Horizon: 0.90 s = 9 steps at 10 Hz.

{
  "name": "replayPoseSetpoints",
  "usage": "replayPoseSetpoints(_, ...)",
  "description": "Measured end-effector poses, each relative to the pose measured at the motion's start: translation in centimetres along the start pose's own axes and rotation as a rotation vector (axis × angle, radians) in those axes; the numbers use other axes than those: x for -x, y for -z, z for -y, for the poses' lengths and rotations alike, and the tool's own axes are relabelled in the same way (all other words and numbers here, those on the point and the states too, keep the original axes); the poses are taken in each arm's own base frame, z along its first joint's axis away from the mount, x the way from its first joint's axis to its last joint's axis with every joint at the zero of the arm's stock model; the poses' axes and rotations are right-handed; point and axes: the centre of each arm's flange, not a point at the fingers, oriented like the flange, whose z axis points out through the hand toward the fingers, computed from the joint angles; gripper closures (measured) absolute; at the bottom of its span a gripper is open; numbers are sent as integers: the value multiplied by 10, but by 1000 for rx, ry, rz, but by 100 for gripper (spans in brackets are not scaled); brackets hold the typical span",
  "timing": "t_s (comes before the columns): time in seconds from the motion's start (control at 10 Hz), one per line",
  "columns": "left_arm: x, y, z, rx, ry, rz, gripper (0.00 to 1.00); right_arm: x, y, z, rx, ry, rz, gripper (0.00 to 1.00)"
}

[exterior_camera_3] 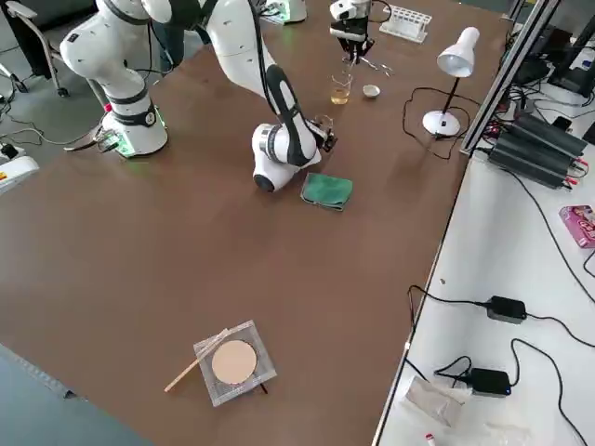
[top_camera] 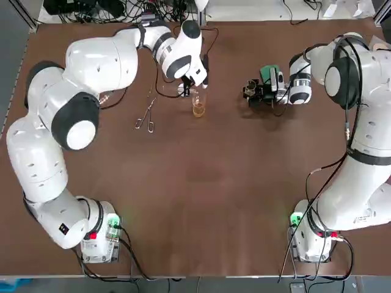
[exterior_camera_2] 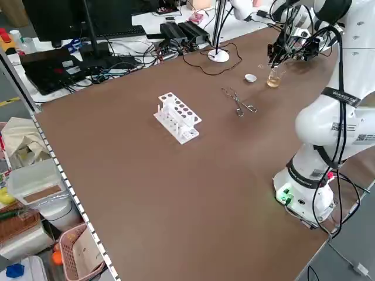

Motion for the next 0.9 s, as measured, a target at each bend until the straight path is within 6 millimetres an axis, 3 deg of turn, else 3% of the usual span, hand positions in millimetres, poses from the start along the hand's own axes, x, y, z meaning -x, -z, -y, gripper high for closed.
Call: replayPoseSetpoints(0.9,-6,4,-2,-8,13,3,79,0,0,0,0,0,0,62)
